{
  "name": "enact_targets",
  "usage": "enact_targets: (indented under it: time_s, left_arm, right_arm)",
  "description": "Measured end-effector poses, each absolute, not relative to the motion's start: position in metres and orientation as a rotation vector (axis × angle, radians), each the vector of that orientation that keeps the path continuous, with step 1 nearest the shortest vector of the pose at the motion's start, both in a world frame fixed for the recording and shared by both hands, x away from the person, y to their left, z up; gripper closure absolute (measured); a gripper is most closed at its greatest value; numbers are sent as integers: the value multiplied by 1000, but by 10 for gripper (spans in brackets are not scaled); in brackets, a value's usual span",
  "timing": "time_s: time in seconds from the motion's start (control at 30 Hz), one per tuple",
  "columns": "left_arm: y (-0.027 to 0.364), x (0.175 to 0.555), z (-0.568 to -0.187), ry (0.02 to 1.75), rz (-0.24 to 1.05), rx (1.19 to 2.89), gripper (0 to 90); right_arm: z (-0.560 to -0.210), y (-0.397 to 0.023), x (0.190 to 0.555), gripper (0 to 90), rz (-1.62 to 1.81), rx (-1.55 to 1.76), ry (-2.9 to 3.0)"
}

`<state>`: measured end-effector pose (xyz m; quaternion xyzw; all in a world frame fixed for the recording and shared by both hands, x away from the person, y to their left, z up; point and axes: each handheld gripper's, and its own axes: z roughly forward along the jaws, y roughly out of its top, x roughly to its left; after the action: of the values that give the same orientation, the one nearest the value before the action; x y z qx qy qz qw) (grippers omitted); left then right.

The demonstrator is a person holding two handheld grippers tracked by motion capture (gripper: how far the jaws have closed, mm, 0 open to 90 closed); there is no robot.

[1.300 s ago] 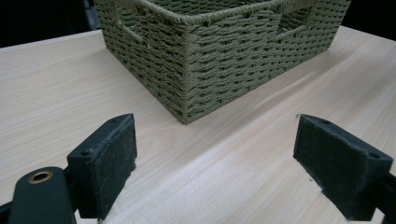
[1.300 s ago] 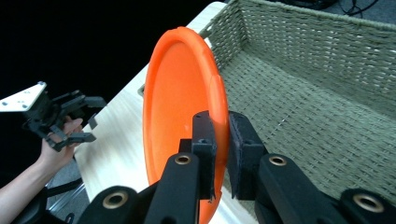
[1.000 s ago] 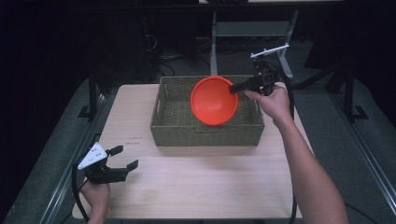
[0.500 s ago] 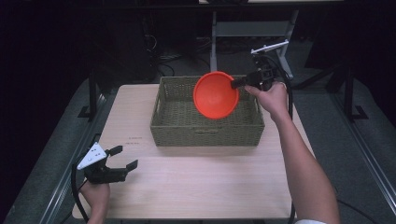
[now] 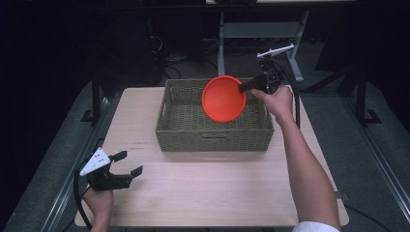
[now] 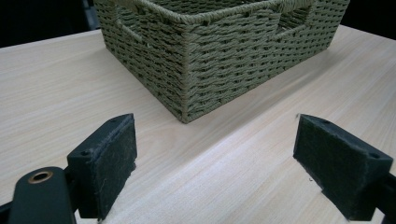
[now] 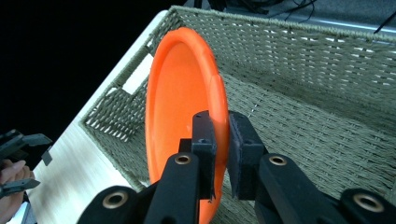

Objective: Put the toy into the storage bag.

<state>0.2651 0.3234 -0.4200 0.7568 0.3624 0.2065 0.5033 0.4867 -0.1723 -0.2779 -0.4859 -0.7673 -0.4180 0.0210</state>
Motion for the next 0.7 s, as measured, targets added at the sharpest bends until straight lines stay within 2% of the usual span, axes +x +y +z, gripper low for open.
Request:
enact_targets:
  time_s: [0.7]
  left_arm:
    - [323,265,-420,871,501,1835,127]
  right_arm:
    - [-320,-158,505,819,-1128,-1604,-2391]
